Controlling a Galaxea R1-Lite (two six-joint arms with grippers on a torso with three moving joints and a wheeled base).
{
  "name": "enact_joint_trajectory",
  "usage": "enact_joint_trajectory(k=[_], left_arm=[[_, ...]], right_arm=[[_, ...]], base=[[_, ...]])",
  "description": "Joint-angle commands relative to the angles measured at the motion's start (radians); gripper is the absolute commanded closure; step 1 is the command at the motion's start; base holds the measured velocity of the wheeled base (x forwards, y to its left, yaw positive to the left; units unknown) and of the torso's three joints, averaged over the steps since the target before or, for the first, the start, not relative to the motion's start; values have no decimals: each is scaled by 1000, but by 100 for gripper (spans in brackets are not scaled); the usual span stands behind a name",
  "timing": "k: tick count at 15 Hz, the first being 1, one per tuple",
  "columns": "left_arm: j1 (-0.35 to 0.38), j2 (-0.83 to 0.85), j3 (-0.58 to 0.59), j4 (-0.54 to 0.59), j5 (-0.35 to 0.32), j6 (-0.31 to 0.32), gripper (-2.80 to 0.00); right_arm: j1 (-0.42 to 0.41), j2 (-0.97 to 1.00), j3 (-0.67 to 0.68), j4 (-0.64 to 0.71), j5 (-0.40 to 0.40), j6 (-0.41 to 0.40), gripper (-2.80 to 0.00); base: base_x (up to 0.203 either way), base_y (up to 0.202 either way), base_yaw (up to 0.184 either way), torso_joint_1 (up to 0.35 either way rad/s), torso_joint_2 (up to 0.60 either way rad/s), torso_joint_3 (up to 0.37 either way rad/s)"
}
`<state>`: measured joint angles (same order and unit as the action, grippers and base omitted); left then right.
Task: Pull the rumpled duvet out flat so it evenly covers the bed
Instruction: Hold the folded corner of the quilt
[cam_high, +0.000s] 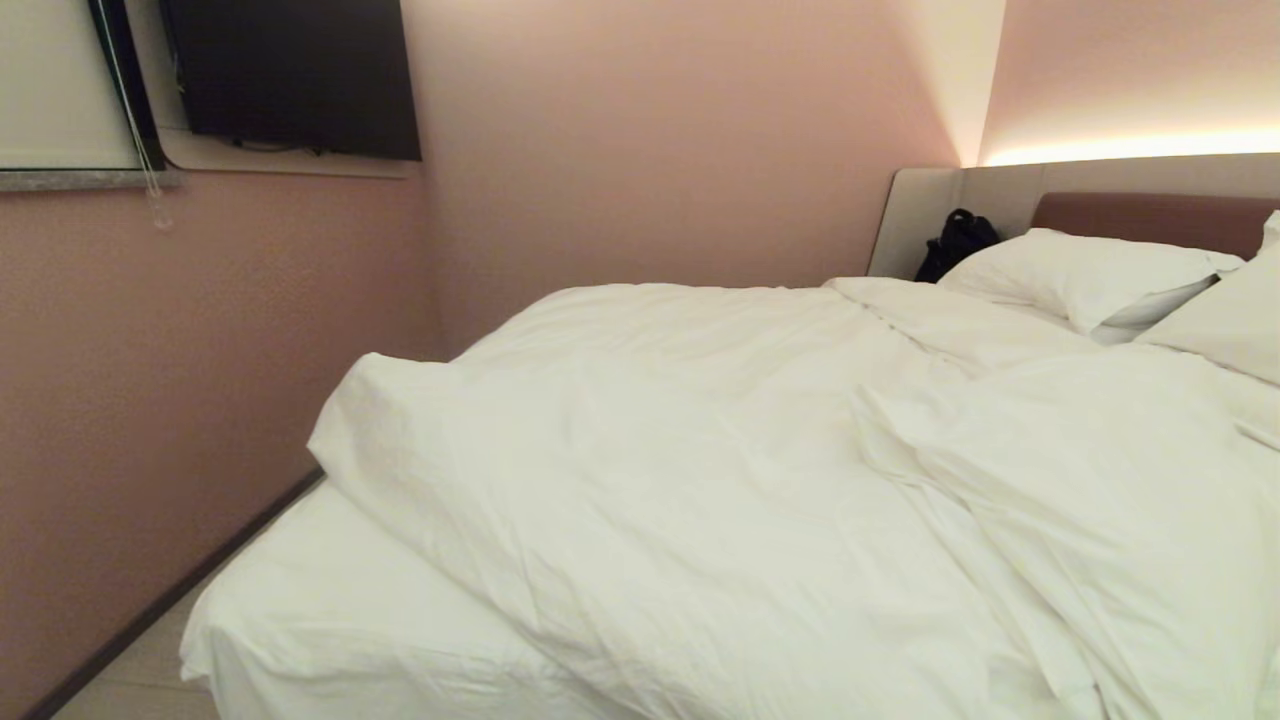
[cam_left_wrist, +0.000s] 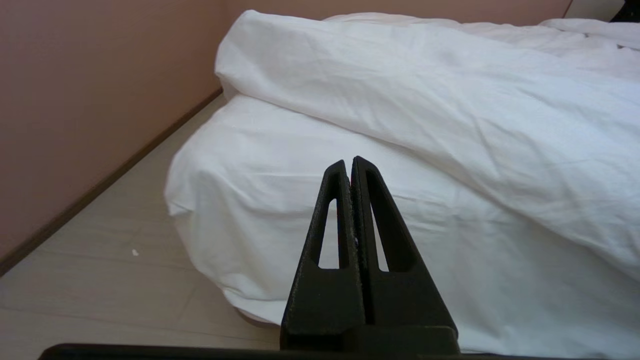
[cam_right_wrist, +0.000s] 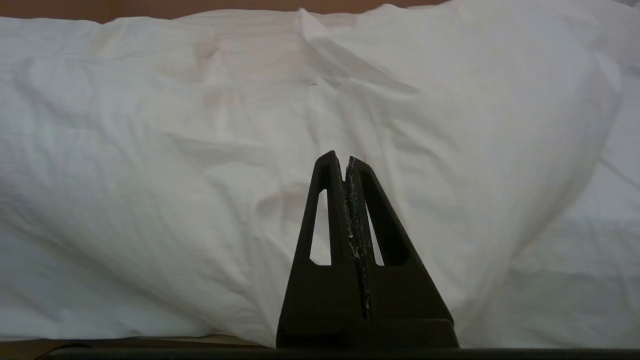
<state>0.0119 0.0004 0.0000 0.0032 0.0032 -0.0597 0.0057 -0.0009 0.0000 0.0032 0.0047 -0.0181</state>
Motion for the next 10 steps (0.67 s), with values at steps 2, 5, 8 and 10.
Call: enact_joint_trajectory(k=[2, 5, 8, 10], left_arm=[[0, 0, 0, 0, 0, -2, 0], [0, 0, 0, 0, 0, -2, 0], [0, 0, 0, 0, 1, 0, 0], [0, 0, 0, 0, 0, 0, 0]], right_arm=[[0, 1, 0, 0, 0, 0, 0], [0, 1, 0, 0, 1, 0, 0], [0, 1, 0, 0, 0, 0, 0], [0, 1, 0, 0, 1, 0, 0]], base=[[0, -137, -3, 5, 2, 3], [0, 0, 0, 0, 0, 0], [0, 0, 0, 0, 0, 0], [0, 0, 0, 0, 0, 0]])
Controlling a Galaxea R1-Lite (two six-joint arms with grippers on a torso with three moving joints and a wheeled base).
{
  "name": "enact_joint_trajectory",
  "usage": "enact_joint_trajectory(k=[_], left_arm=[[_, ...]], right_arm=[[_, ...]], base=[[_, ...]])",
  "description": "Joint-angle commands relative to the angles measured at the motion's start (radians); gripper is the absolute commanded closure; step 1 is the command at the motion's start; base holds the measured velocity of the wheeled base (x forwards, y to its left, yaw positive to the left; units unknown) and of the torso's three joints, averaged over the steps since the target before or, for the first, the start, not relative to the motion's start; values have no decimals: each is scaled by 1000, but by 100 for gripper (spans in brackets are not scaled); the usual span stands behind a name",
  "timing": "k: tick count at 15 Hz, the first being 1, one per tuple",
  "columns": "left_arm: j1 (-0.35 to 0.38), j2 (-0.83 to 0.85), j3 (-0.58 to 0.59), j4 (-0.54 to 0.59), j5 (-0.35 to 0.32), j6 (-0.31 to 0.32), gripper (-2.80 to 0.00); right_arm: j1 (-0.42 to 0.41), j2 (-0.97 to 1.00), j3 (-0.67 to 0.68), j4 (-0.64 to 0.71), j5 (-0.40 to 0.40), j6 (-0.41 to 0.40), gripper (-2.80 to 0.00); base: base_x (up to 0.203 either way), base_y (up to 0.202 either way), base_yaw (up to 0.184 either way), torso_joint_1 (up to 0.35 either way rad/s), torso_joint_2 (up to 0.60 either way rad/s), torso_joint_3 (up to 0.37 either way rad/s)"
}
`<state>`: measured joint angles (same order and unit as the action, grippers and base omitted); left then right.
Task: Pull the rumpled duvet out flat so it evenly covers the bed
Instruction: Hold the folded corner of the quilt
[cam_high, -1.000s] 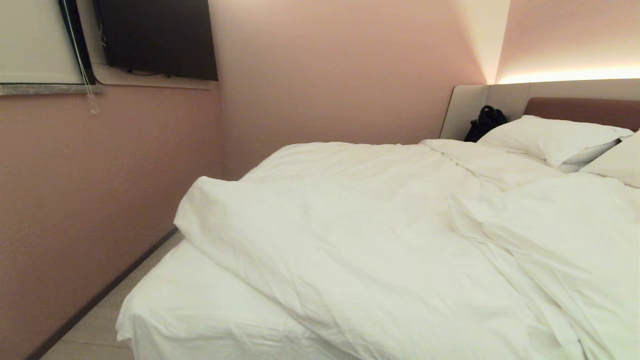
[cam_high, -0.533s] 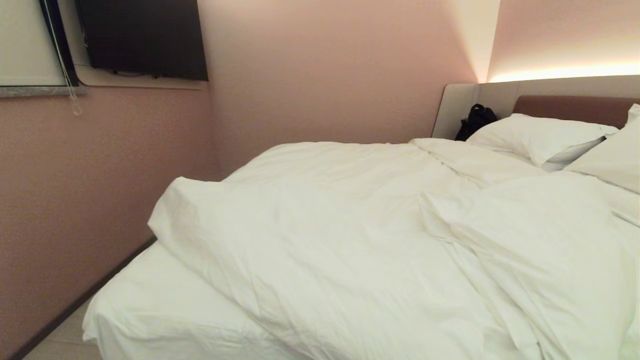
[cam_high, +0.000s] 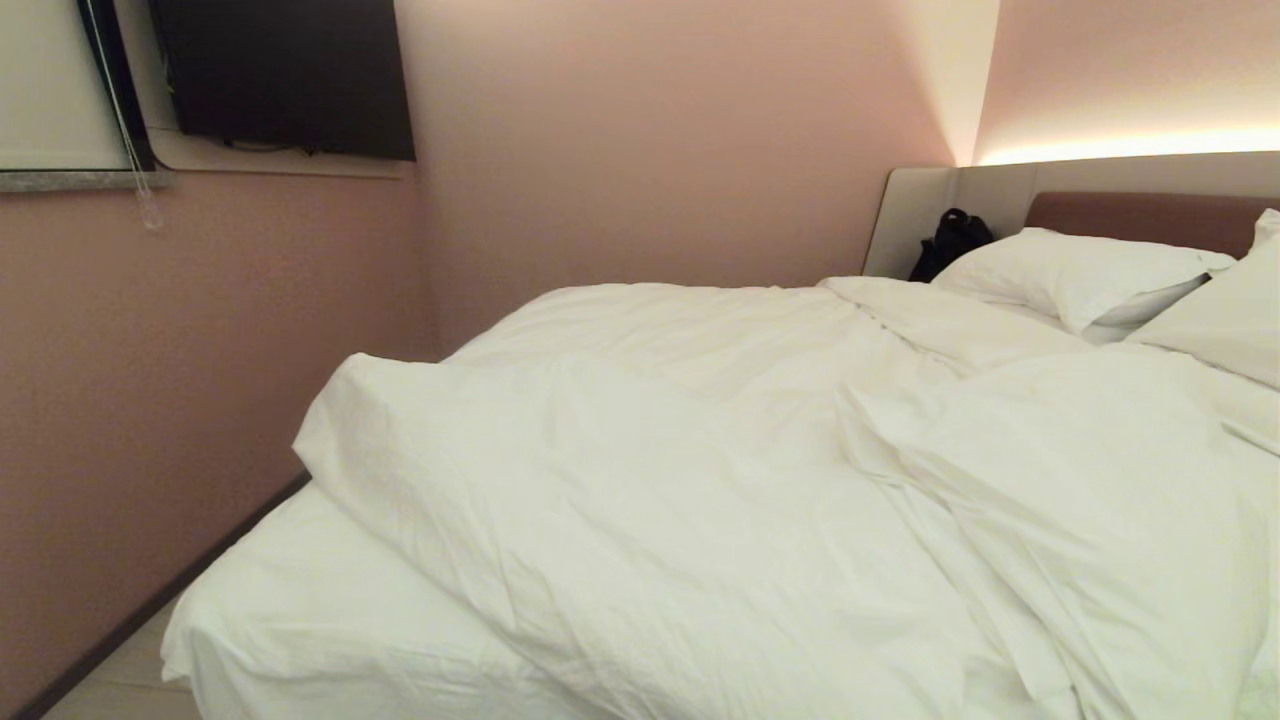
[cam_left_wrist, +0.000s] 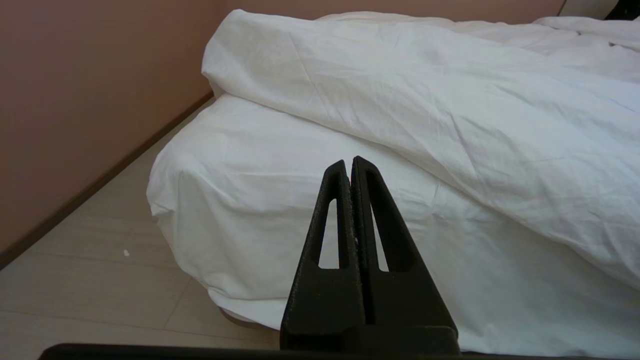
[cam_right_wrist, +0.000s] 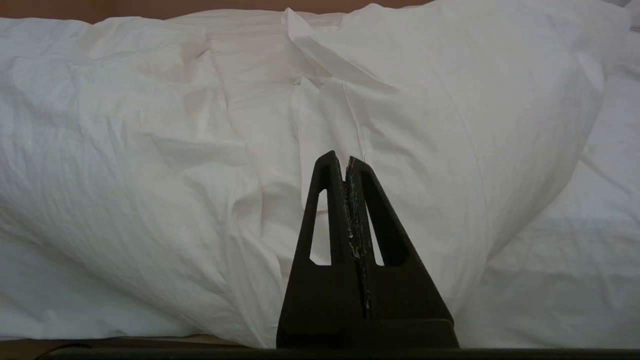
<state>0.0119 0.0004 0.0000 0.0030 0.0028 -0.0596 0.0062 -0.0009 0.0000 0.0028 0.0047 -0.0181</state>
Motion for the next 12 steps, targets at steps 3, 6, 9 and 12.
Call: enact_joint_trajectory(k=[3, 6, 9, 12], left_arm=[[0, 0, 0, 0, 0, 0, 0], [0, 0, 0, -1, 0, 1, 0], [0, 0, 0, -1, 0, 4, 0], [0, 0, 0, 4, -1, 9, 0]], right_arm=[[0, 1, 0, 0, 1, 0, 0], [0, 1, 0, 0, 1, 0, 0], [0, 1, 0, 0, 0, 0, 0], [0, 1, 0, 0, 1, 0, 0]], base=[[0, 0, 0, 0, 0, 0], [0, 0, 0, 0, 0, 0], [0, 0, 0, 0, 0, 0], [0, 0, 0, 0, 0, 0]])
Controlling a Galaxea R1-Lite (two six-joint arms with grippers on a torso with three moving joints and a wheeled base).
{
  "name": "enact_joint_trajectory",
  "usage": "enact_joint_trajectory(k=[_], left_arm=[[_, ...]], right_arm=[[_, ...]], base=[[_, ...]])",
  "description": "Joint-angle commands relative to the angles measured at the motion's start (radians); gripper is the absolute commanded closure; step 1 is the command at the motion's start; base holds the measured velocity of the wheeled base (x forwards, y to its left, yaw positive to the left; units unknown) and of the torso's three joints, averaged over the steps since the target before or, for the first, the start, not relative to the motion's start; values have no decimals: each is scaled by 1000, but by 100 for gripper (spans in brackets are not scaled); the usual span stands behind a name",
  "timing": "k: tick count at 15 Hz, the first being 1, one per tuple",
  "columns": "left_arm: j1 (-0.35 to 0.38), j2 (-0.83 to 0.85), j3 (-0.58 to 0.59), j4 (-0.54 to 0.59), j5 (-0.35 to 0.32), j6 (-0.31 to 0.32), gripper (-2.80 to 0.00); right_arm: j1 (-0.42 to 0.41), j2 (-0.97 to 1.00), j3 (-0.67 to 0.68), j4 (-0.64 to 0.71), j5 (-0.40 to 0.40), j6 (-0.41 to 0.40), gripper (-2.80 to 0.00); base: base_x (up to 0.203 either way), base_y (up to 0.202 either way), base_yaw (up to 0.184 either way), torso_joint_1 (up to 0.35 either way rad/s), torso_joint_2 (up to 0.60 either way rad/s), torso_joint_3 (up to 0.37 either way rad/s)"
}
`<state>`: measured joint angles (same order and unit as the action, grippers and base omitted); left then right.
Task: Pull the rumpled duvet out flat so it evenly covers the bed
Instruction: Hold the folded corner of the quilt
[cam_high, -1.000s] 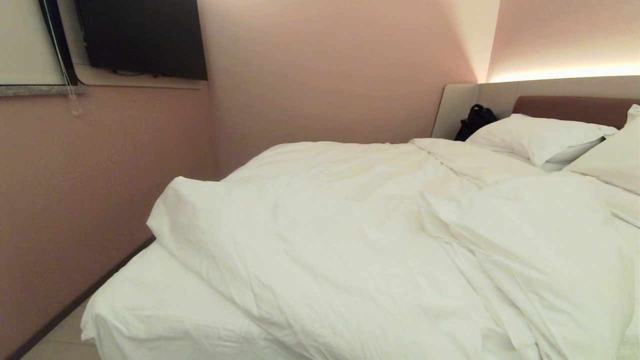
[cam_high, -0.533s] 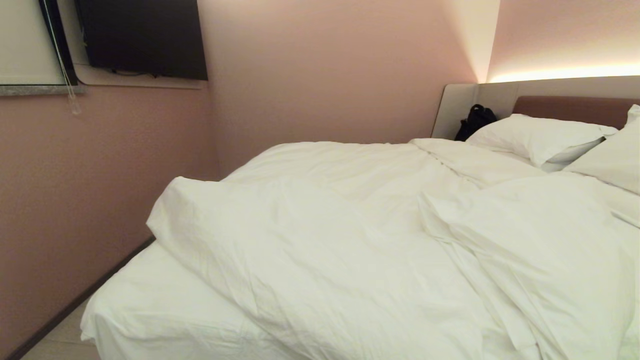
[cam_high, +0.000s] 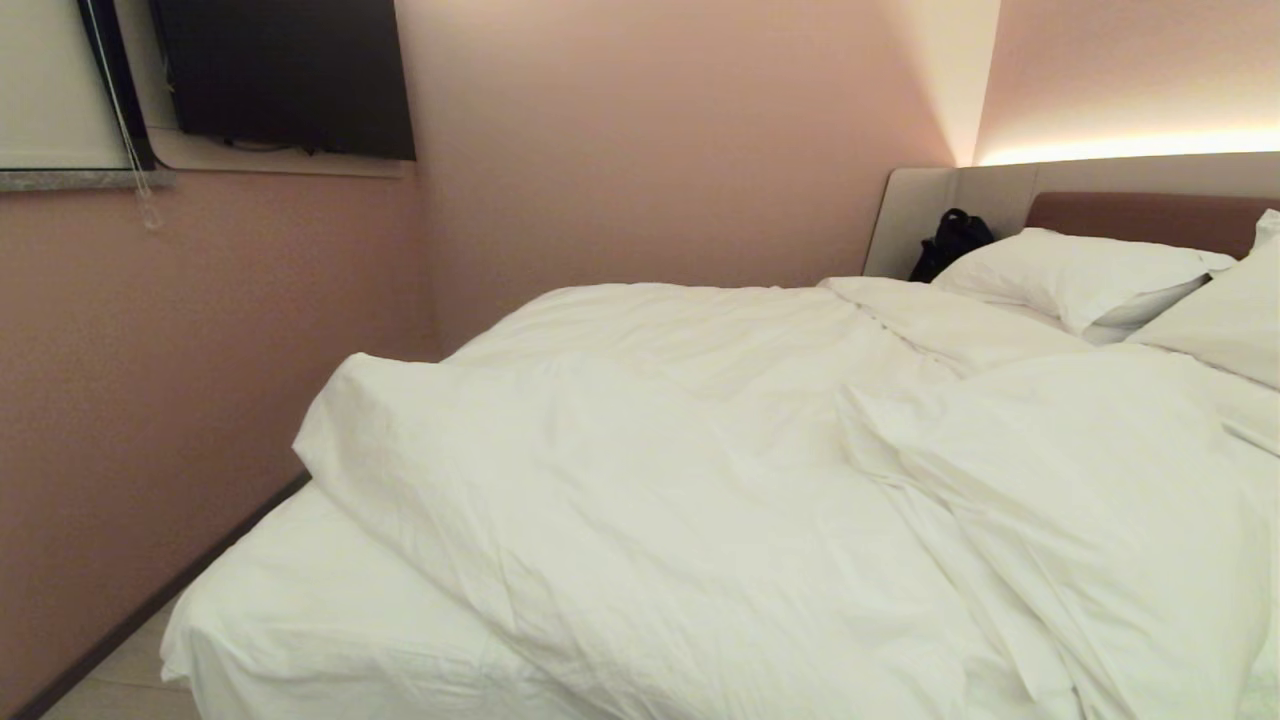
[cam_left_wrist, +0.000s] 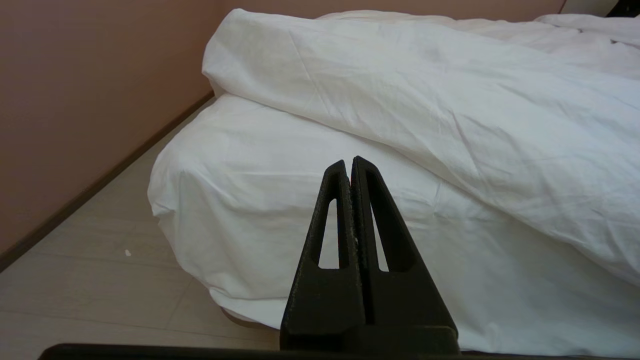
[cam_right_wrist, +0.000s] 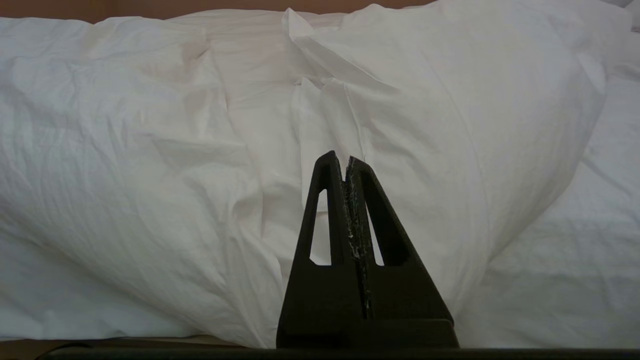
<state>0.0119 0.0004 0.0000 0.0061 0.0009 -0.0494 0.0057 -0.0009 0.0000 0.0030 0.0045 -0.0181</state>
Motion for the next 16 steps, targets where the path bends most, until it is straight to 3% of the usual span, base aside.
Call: enact_joint_trajectory(k=[1, 5, 8, 10, 16], left_arm=[[0, 1, 0, 3, 2, 4, 0], [0, 0, -19, -3, 1, 22, 0], [0, 17, -153, 73, -9, 21, 0], [0, 109, -244, 138, -12, 2, 0], [0, 508, -440, 148, -17, -37, 0]], right_arm=[[0, 1, 0, 0, 0, 0, 0], [0, 1, 0, 0, 2, 0, 0], [0, 1, 0, 0, 2, 0, 0], [0, 1, 0, 0, 0, 0, 0], [0, 1, 0, 0, 0, 0, 0]], base=[[0, 0, 0, 0, 0, 0], [0, 0, 0, 0, 0, 0], [0, 0, 0, 0, 0, 0], [0, 0, 0, 0, 0, 0], [0, 0, 0, 0, 0, 0]])
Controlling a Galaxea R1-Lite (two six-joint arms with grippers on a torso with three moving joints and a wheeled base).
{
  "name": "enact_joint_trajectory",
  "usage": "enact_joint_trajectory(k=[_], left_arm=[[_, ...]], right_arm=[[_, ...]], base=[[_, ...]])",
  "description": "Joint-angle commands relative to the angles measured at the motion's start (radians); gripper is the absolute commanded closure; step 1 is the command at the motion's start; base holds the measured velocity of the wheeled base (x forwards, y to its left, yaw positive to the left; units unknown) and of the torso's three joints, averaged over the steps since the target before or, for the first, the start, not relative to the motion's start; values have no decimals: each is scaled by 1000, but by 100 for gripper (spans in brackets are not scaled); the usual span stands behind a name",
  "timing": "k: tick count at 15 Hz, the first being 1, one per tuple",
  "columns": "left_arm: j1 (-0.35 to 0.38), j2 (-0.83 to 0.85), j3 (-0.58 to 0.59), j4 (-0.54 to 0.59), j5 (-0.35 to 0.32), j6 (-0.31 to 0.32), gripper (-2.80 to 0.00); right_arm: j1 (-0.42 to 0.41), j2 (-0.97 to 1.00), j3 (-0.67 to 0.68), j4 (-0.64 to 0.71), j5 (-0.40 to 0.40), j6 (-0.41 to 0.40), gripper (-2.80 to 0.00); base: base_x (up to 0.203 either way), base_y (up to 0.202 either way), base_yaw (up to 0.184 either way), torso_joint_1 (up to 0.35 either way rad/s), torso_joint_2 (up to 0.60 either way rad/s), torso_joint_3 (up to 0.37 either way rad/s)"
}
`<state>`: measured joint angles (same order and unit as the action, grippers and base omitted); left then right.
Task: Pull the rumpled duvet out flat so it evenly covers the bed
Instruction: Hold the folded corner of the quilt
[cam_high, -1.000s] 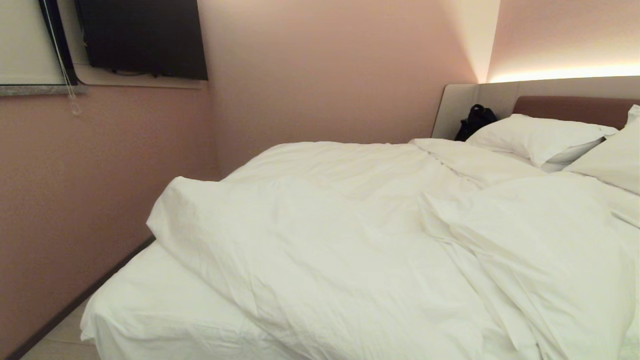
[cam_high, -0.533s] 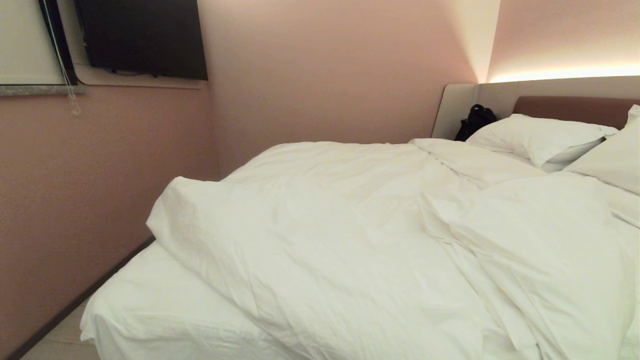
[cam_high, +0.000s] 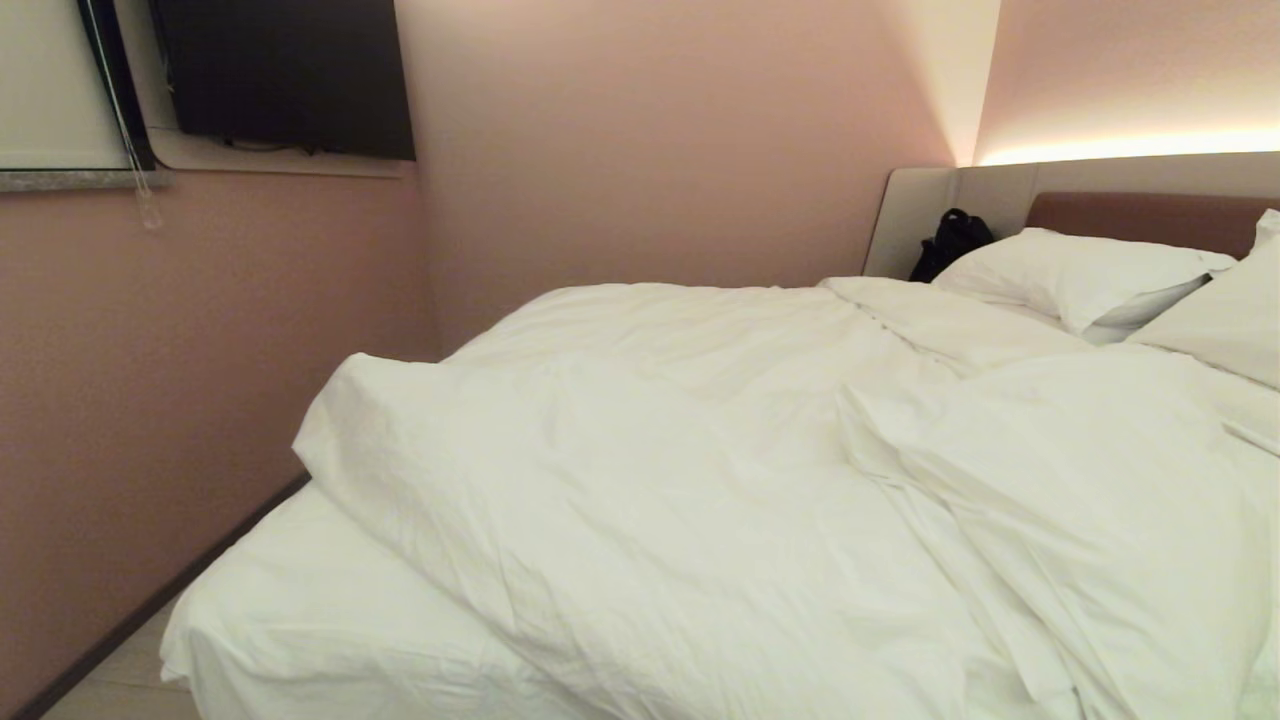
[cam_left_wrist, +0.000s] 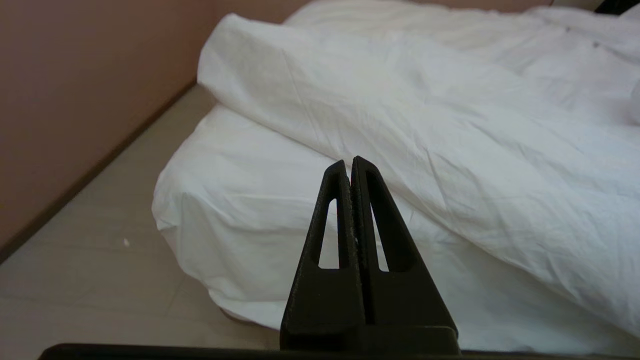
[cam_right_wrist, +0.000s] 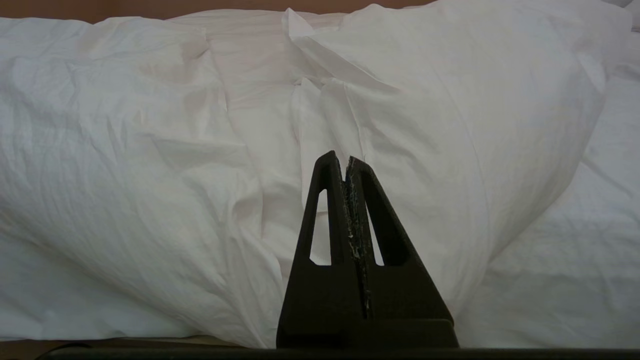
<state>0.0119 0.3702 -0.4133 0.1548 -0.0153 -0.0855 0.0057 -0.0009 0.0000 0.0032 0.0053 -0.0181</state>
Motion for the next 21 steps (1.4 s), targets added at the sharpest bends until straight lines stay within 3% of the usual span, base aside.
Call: enact_joint_trajectory(k=[1, 6, 9, 12, 16, 21], left_arm=[[0, 206, -50, -16, -4, -2, 0], [0, 549, -154, -199, -27, 1, 0], [-2, 721, -228, -259, -43, 59, 0], [-12, 882, -347, -276, -112, 79, 0], [-30, 1065, -439, -353, -263, 70, 0], [-107, 1295, -562, -387, -300, 61, 0]], right_arm=[[0, 1, 0, 0, -1, 0, 0], [0, 1, 0, 0, 1, 0, 0], [0, 1, 0, 0, 1, 0, 0], [0, 1, 0, 0, -1, 0, 0], [0, 1, 0, 0, 0, 0, 0], [0, 1, 0, 0, -1, 0, 0]], base=[[0, 0, 0, 0, 0, 0], [0, 0, 0, 0, 0, 0], [0, 0, 0, 0, 0, 0], [0, 0, 0, 0, 0, 0], [0, 0, 0, 0, 0, 0], [0, 0, 0, 0, 0, 0]])
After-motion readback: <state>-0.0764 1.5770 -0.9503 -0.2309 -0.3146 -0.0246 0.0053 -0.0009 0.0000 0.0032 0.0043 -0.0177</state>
